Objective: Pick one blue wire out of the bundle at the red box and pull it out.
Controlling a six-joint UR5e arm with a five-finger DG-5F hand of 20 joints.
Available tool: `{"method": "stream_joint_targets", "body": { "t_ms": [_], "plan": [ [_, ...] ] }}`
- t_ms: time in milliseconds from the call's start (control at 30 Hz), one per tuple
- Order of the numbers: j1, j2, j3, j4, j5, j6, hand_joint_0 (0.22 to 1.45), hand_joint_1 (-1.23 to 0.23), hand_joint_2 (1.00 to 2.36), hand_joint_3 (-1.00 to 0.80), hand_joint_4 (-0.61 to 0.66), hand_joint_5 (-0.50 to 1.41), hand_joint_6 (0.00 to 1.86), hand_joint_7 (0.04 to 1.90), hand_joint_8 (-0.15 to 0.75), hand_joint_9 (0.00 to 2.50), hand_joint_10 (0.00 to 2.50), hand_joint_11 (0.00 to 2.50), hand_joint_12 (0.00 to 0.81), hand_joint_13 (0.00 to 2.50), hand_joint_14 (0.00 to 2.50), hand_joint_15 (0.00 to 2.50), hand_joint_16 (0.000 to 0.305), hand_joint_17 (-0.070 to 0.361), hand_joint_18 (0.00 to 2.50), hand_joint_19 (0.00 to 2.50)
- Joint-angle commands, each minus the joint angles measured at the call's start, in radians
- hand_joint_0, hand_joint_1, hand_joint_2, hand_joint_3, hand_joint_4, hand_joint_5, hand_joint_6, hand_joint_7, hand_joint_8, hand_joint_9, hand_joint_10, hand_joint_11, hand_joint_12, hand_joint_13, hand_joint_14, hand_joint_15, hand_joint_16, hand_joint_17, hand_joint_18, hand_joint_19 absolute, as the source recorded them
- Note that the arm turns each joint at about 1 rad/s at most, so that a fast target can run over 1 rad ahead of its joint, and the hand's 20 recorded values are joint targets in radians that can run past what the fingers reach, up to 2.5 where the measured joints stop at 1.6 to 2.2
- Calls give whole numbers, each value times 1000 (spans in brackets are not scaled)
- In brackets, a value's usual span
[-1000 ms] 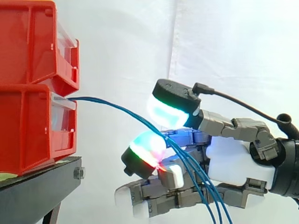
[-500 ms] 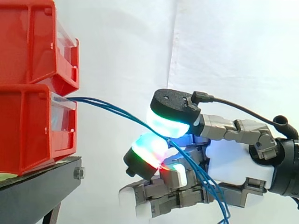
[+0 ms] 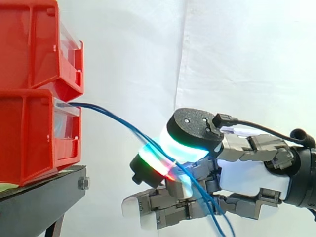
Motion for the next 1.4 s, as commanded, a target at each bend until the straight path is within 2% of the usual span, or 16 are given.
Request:
{"method": "stream_joint_targets", "body": {
  "t_ms": [0,133,667,800,867,1033,1233,1367],
  "plan": [
    [0,0,0,0,0,0,656,-950,1009,-382,174,-143,854,1261,245,1014,28,873,355,574,15,349,54,121,487,264],
    [0,0,0,0,0,0,628,-901,1011,-367,209,-140,854,1277,248,1034,28,866,352,571,16,349,54,121,479,282],
    [2,0,0,3,-2,-5,552,-720,1011,-359,216,-125,834,1248,252,1087,28,842,362,583,15,363,55,124,467,339],
    [11,-5,0,17,34,-24,509,-641,1006,-420,224,-122,810,1219,266,1088,27,818,378,585,16,360,58,130,465,347],
    [12,-5,0,18,38,-28,490,-609,1003,-454,234,-118,785,1221,270,1083,27,816,385,587,14,366,60,134,467,353],
    [18,-20,0,69,69,-59,471,-541,1000,-500,242,-107,731,1214,279,1074,29,802,395,587,14,361,62,139,474,355],
    [26,-34,0,110,75,-62,469,-536,1000,-500,235,-103,710,1238,281,1075,26,788,398,586,14,364,62,140,472,356],
    [29,-34,0,117,87,-79,477,-593,1000,-500,216,-104,709,1251,272,1064,26,783,394,583,14,361,61,138,465,360]
  ]
}}
